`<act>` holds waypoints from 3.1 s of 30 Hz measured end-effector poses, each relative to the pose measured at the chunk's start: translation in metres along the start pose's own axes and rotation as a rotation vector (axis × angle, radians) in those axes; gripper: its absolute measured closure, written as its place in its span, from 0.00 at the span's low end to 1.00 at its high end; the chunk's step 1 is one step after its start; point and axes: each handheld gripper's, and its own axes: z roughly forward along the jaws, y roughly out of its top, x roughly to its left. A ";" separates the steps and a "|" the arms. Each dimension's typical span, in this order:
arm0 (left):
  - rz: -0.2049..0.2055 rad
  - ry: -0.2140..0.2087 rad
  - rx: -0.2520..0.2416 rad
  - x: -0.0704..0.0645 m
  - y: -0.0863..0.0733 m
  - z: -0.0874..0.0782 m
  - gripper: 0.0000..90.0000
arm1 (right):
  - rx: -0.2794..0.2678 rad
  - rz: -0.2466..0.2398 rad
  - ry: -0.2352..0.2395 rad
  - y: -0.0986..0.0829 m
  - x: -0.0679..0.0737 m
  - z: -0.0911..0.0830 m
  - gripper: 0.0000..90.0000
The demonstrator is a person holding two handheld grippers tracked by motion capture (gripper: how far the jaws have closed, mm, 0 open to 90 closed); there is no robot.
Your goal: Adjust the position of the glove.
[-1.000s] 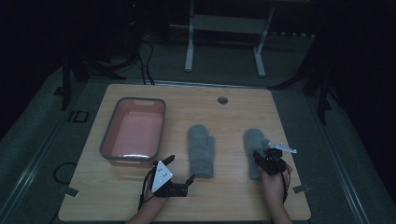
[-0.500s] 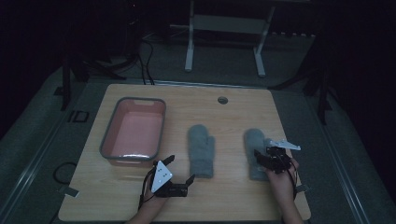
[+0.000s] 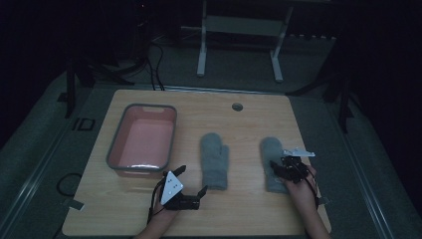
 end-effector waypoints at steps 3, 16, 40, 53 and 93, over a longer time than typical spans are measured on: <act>0.005 0.001 0.000 -0.001 0.000 0.000 0.01 | -0.009 0.007 -0.007 -0.002 0.003 0.001 0.65; 0.007 0.000 -0.002 -0.001 0.000 0.000 0.02 | -0.020 0.146 -0.024 0.005 0.012 -0.008 0.90; -0.005 -0.001 -0.007 0.000 0.000 -0.001 0.01 | -0.112 0.155 0.033 0.086 0.083 -0.034 0.90; 0.000 -0.007 -0.012 0.000 -0.001 -0.001 0.01 | -0.149 0.113 0.154 0.108 0.151 -0.027 0.90; -0.009 -0.009 -0.001 -0.001 0.000 -0.002 0.01 | -0.155 -0.015 0.235 0.085 0.171 0.001 0.32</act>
